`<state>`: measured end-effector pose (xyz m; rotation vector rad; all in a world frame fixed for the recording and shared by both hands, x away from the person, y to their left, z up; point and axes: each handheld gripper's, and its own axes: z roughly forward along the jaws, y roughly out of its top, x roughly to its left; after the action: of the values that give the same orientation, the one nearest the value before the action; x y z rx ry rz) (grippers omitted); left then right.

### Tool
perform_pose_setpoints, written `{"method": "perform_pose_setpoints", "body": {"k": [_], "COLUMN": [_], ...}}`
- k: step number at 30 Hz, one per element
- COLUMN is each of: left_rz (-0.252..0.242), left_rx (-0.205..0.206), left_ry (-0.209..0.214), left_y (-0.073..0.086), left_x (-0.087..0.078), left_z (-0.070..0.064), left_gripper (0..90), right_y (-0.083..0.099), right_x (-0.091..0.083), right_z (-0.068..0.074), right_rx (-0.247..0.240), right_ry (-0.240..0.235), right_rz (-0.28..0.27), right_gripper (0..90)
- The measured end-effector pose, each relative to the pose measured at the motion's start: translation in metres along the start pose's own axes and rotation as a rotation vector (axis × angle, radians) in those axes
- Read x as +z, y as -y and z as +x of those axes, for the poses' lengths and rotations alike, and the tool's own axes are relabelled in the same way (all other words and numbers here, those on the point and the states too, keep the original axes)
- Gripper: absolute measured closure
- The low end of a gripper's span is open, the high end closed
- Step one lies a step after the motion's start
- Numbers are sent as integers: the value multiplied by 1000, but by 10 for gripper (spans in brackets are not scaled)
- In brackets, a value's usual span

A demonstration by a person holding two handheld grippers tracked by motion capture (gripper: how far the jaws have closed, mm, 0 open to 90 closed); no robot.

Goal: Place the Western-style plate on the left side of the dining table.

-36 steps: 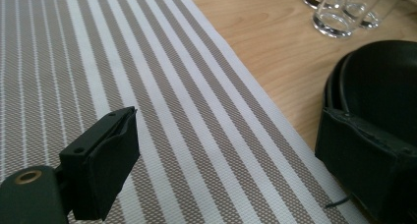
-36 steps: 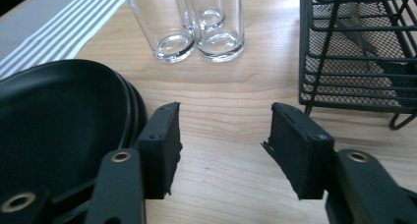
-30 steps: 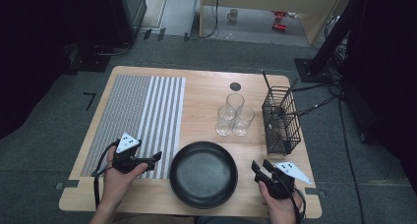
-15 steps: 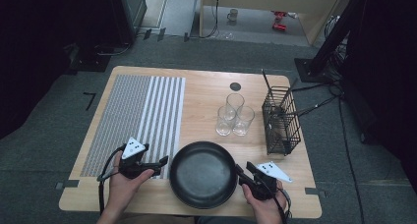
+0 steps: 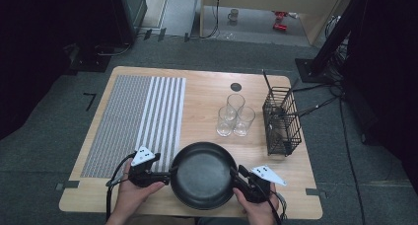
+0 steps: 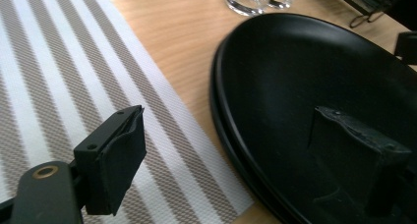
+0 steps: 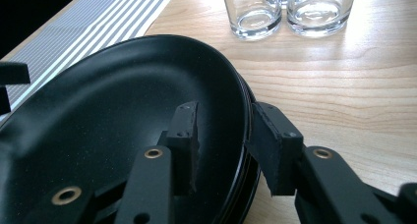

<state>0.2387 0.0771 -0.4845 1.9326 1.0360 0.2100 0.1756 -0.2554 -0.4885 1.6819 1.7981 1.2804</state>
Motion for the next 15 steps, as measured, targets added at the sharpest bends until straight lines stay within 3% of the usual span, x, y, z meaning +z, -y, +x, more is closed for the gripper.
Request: {"method": "perform_pose_setpoints", "body": {"k": [5,10,15], "left_rz": [21,38,49], "left_rx": [-8,-6,-25], "left_ry": [23,70,58], "left_y": [4,7,10], "left_x": [6,9,11], "left_z": [-7,-14,-15], "left_gripper": [241,324,344], "right_y": [3,7,11], "right_x": [0,-3,-7], "right_z": [1,-3,-2], "right_rx": [26,48,62], "right_ry": [25,5,6], "right_rz": [-8,-17,-17], "right_gripper": [713,745,767]}}
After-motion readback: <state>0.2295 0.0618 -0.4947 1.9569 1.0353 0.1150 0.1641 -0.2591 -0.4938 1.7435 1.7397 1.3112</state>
